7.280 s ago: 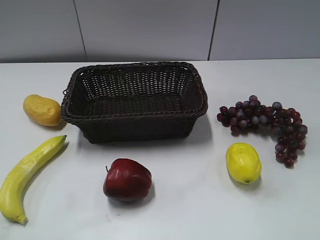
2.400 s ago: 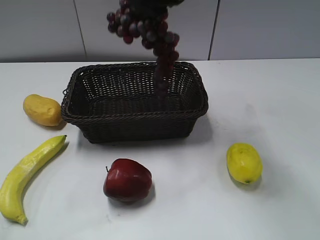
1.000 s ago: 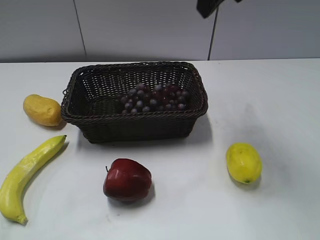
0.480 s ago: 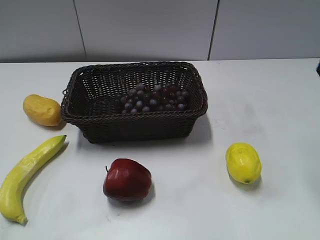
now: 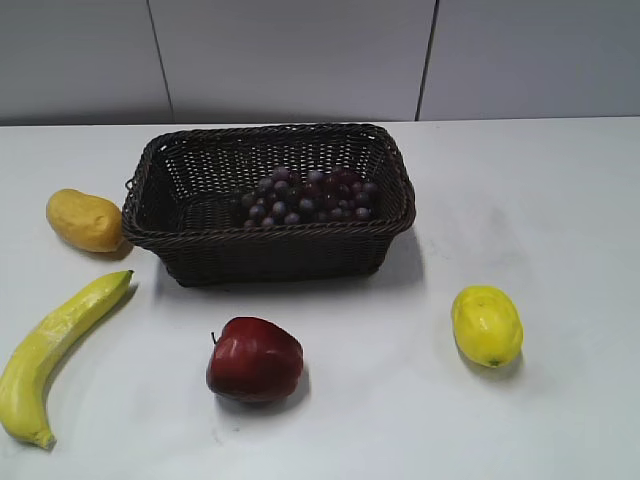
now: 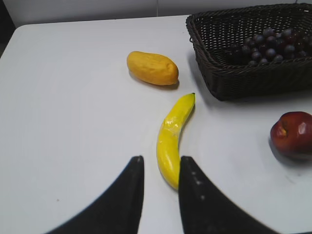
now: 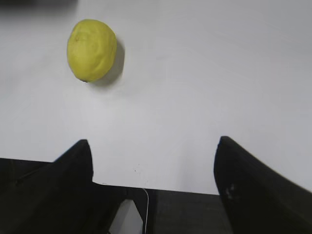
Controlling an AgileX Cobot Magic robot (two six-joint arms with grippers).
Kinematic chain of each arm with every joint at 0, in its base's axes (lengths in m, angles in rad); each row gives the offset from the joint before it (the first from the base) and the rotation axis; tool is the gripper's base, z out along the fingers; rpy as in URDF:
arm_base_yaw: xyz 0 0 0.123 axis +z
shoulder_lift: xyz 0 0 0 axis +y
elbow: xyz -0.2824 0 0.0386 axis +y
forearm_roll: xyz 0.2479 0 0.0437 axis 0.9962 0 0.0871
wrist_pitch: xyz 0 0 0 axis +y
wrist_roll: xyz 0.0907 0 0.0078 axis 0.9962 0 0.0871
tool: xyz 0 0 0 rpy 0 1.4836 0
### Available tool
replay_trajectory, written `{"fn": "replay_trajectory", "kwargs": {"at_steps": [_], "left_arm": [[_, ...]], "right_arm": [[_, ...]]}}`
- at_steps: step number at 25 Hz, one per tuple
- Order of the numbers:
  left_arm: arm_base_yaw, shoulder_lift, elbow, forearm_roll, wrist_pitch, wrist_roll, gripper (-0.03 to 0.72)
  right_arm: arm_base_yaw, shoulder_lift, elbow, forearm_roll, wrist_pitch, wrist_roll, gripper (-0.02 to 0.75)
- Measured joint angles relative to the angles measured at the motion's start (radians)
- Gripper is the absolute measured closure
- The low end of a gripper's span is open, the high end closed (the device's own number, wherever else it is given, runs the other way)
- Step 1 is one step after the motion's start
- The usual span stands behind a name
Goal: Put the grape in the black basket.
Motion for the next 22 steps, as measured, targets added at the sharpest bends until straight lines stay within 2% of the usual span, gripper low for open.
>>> {"fn": "replay_trajectory", "kwargs": {"at_steps": [11, 17, 22], "left_arm": [[0.000, 0.000, 0.000, 0.000, 0.000, 0.000, 0.460], [0.000, 0.000, 0.000, 0.000, 0.000, 0.000, 0.460], [0.000, 0.000, 0.000, 0.000, 0.000, 0.000, 0.460]], "right_arm": [[0.000, -0.522, 0.145, -0.017, 0.072, 0.005, 0.153], [0.000, -0.588, 0.231, -0.025, 0.125, 0.005, 0.153], [0.000, -0.588, 0.237, -0.025, 0.105, 0.003, 0.153]]}}
